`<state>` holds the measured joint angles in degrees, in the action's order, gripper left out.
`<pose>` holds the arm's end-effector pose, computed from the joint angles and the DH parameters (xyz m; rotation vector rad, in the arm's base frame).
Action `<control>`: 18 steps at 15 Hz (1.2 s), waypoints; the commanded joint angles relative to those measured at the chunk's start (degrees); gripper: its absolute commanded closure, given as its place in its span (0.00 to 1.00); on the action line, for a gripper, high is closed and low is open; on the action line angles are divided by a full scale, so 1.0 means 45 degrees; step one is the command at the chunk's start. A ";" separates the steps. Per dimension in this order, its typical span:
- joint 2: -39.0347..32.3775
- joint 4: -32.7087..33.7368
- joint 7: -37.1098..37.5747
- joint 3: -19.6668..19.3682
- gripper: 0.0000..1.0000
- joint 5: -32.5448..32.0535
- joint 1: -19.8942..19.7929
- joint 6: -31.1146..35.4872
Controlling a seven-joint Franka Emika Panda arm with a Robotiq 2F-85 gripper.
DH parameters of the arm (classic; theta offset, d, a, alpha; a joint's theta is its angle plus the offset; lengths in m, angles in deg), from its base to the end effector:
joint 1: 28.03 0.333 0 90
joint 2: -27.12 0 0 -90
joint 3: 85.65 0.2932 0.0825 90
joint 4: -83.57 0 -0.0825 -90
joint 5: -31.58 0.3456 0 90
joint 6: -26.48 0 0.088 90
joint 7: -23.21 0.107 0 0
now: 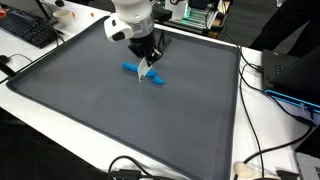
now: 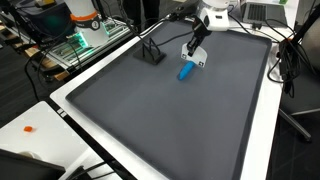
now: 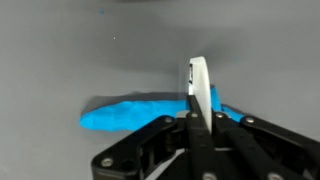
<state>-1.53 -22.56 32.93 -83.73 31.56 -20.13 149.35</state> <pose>0.5721 0.0981 0.2432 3.1056 -0.0007 -0.3231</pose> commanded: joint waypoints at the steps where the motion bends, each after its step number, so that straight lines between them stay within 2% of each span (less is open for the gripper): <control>1: -0.0499 0.0054 -0.0159 0.0006 0.99 -0.0268 -0.0001 0.0447; 8: -0.0643 -0.0064 -0.0157 -0.0034 0.99 -0.0310 -0.0045 0.0532; 18: 0.0244 -0.1405 -0.0261 0.0137 0.99 0.0305 -0.0286 0.0865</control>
<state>-1.50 -24.00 32.88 -83.74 31.63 -20.36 151.41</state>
